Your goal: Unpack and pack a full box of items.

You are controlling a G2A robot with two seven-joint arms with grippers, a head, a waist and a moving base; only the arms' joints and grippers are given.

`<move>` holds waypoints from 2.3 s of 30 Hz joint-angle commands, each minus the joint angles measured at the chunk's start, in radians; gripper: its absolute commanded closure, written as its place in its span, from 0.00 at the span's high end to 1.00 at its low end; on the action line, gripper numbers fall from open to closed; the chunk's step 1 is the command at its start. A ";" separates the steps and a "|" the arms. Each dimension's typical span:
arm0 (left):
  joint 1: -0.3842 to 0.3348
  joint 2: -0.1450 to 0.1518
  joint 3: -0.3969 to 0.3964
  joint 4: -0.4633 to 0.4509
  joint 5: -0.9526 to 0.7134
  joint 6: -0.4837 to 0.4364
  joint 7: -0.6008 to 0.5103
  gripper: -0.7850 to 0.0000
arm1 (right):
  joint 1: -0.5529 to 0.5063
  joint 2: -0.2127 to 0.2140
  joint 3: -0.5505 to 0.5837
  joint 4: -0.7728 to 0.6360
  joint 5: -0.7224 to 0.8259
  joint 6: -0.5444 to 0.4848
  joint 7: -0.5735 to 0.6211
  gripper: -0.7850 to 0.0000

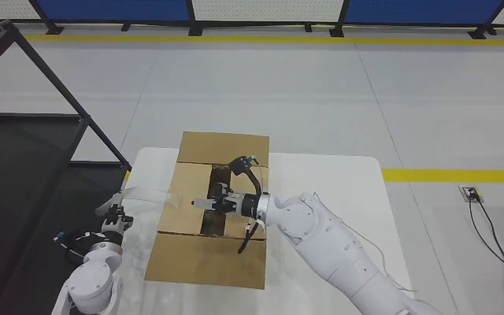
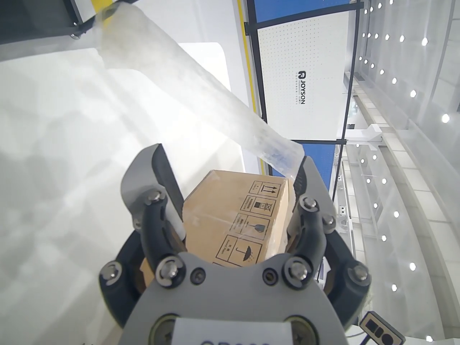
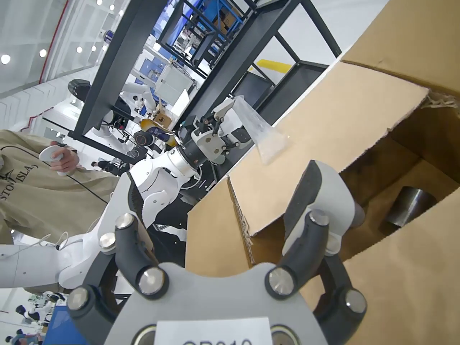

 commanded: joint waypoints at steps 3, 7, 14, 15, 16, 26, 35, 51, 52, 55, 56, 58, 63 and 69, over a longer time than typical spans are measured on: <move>0.001 -0.001 -0.002 -0.007 0.004 -0.006 0.004 0.88 | -0.003 0.002 0.003 -0.013 -0.003 -0.001 0.000 1.00; -0.003 -0.003 -0.005 -0.009 0.002 -0.006 0.007 0.87 | -0.003 0.002 0.003 -0.013 -0.003 -0.001 0.000 1.00; 0.004 -0.005 0.021 -0.029 0.041 -0.012 -0.011 0.87 | 0.000 -0.031 -0.010 0.035 0.110 0.033 -0.001 1.00; 0.006 -0.005 0.026 -0.032 0.051 -0.012 -0.014 0.86 | 0.013 -0.044 -0.020 0.055 0.140 0.031 0.006 1.00; 0.008 -0.005 0.031 -0.035 0.059 -0.014 -0.015 0.86 | 0.029 -0.057 -0.032 0.082 0.165 0.026 0.023 1.00; 0.022 -0.013 0.047 -0.048 0.069 -0.013 0.012 0.85 | 0.161 -0.205 -0.121 0.353 0.373 -0.042 0.087 1.00; 0.009 -0.019 0.002 -0.027 0.015 0.003 0.081 0.83 | 0.223 -0.312 -0.160 0.523 0.377 -0.041 -0.012 1.00; -0.003 -0.022 -0.003 -0.009 0.038 0.022 0.054 0.85 | 0.200 -0.332 -0.144 0.522 0.368 0.025 -0.069 1.00; -0.003 -0.022 0.001 -0.010 0.044 0.019 0.050 0.84 | 0.194 -0.332 -0.138 0.513 0.372 0.025 -0.068 1.00; -0.001 -0.023 0.009 -0.015 0.058 0.018 0.044 0.84 | 0.183 -0.330 -0.123 0.495 0.369 0.011 -0.077 1.00; 0.000 -0.023 0.010 -0.017 0.061 0.018 0.043 0.83 | 0.177 -0.330 -0.117 0.486 0.376 0.002 -0.071 1.00; 0.002 -0.024 0.012 -0.018 0.064 0.019 0.041 0.83 | 0.176 -0.331 -0.109 0.480 0.381 0.008 -0.045 1.00; 0.006 -0.025 0.011 -0.021 0.068 0.020 0.035 0.79 | 0.180 -0.346 -0.104 0.483 0.378 0.063 -0.017 1.00; 0.009 -0.027 0.002 -0.019 0.062 0.020 0.028 0.80 | 0.187 -0.375 -0.103 0.527 0.383 0.098 -0.003 1.00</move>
